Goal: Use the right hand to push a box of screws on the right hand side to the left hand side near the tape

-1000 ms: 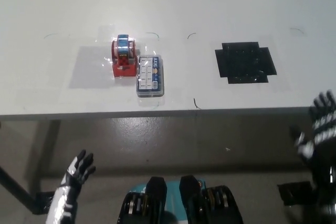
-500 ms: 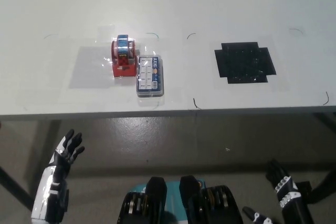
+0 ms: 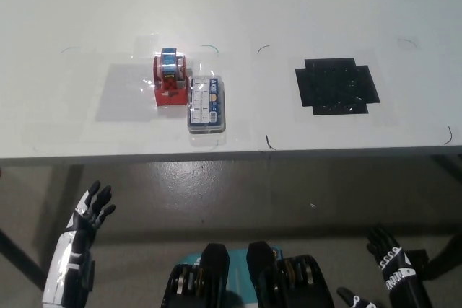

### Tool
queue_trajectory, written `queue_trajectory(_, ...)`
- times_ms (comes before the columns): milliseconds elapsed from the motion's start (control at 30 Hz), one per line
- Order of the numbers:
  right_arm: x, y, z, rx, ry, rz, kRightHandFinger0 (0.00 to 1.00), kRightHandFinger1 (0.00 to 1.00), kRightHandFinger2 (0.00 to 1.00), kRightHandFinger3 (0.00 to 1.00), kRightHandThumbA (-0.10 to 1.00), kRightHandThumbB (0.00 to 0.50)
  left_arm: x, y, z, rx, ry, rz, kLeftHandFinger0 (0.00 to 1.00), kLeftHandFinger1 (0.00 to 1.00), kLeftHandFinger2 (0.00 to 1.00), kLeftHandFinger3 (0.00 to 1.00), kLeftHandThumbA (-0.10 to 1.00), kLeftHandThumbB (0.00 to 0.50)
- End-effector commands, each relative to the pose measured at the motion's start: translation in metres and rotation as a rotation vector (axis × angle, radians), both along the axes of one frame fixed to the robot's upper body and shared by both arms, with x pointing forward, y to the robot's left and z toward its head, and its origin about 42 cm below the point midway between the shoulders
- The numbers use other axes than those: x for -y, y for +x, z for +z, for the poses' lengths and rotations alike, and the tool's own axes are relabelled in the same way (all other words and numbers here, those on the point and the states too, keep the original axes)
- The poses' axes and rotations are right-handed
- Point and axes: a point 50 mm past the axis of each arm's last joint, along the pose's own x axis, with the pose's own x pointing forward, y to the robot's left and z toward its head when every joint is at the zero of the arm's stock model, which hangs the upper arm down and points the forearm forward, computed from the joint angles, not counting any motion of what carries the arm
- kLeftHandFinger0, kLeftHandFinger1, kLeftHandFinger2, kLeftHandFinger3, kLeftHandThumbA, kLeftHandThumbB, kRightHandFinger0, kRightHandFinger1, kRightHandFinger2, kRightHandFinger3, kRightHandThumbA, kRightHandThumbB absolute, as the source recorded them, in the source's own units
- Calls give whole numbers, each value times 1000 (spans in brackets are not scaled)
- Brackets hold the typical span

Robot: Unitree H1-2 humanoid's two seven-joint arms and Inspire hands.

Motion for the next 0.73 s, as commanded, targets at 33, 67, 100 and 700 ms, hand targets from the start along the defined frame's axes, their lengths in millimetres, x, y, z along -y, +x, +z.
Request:
queue_trajectory(33, -1, 1, 11, 80, 68, 11, 1000, 1000, 1000, 1000, 1000, 252, -1, -7, 0, 13, 3, 2, 1000, 1000, 1000, 1000, 1000, 135)
queue_trajectory(67, -2, 1, 12, 80, 69, 11, 1000, 1000, 1000, 1000, 1000, 251, 0, -7, 0, 12, 1, -1, 1000, 1000, 1000, 1000, 1000, 134)
queue_trajectory(100, -2, 1, 13, 82, 67, 11, 1000, 1000, 1000, 1000, 1000, 246, 0, -8, 0, 12, 0, -4, 1000, 1000, 1000, 1000, 998, 142)
queue_trajectory(700, -3, 3, 21, 66, 65, 10, 1000, 1000, 1000, 1000, 924, 201, 3, -15, -6, -13, -16, 7, 1000, 1000, 1000, 1000, 952, 132)
